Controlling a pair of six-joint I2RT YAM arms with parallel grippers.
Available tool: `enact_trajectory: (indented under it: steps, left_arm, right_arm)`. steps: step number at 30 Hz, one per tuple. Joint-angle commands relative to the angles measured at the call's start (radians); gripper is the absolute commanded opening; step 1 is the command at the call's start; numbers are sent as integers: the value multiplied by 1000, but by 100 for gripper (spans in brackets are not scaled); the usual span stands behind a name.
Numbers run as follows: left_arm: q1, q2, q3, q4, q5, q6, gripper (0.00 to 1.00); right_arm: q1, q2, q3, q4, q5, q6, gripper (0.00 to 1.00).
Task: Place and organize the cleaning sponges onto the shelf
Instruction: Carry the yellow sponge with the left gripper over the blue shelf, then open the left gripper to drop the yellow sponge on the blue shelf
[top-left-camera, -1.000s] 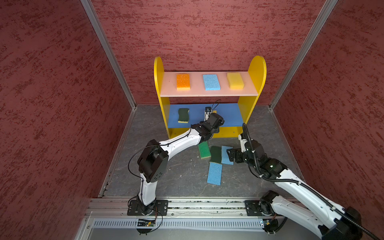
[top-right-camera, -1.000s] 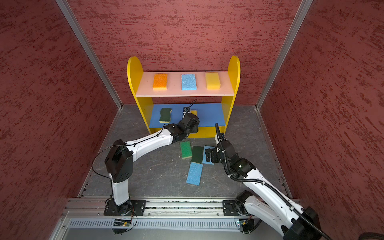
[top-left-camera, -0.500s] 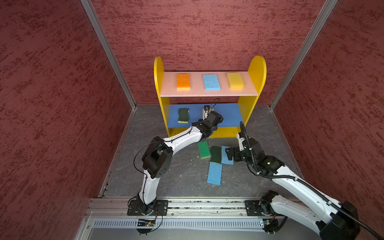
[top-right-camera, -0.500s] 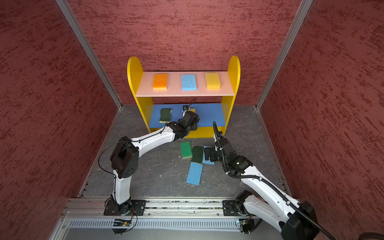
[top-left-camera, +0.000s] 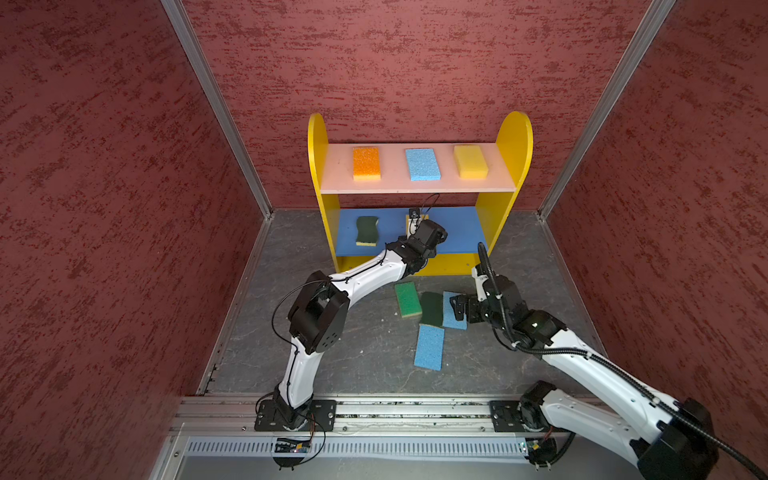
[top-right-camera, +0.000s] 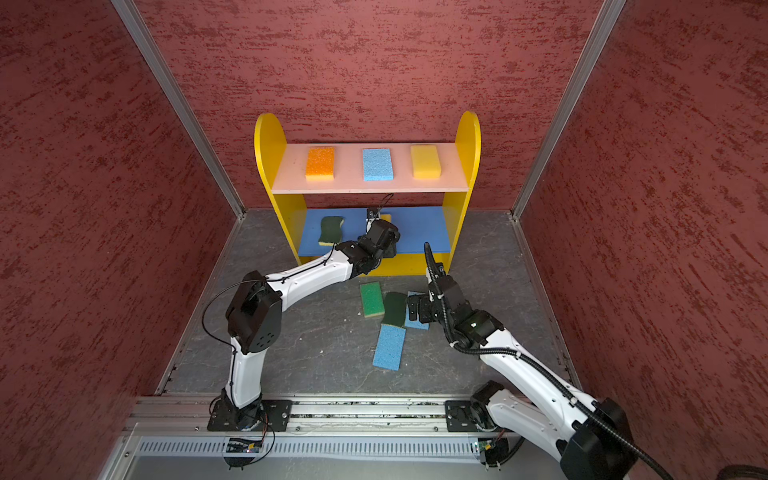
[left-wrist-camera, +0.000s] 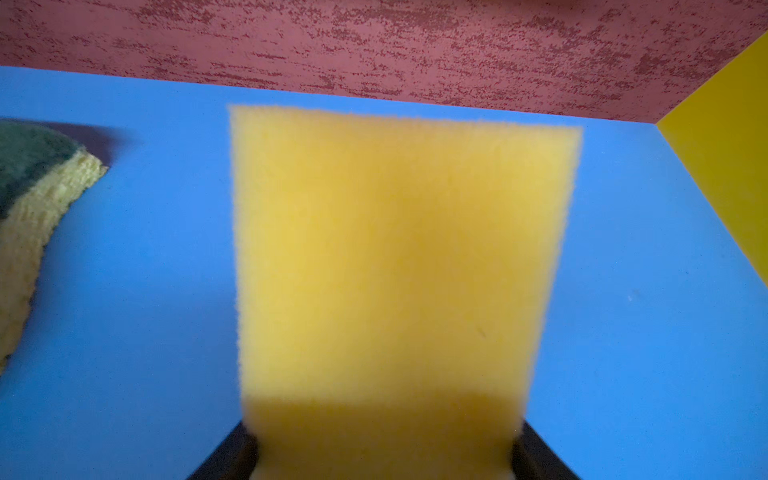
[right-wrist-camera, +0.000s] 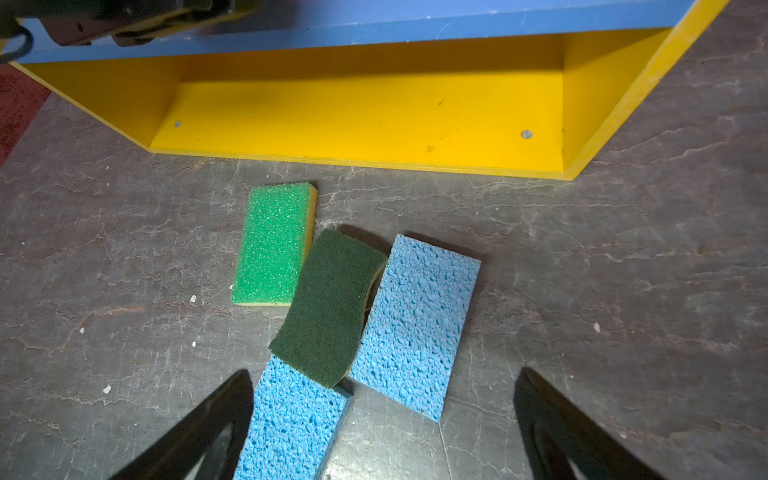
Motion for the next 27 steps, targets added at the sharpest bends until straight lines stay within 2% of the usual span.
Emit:
enact_trajectory:
  steps: [1, 8, 27]
  left_arm:
    - [11, 23, 29, -4, -6, -18, 70]
    - [11, 29, 41, -28, -14, -40, 77]
    - [8, 52, 89, -69, -19, -47, 80]
  right_arm:
    - [-6, -3, 39, 25, -15, -13, 99]
    - [-5, -12, 30, 22, -13, -11, 99]
    - [-6, -29, 26, 6, -11, -4, 99]
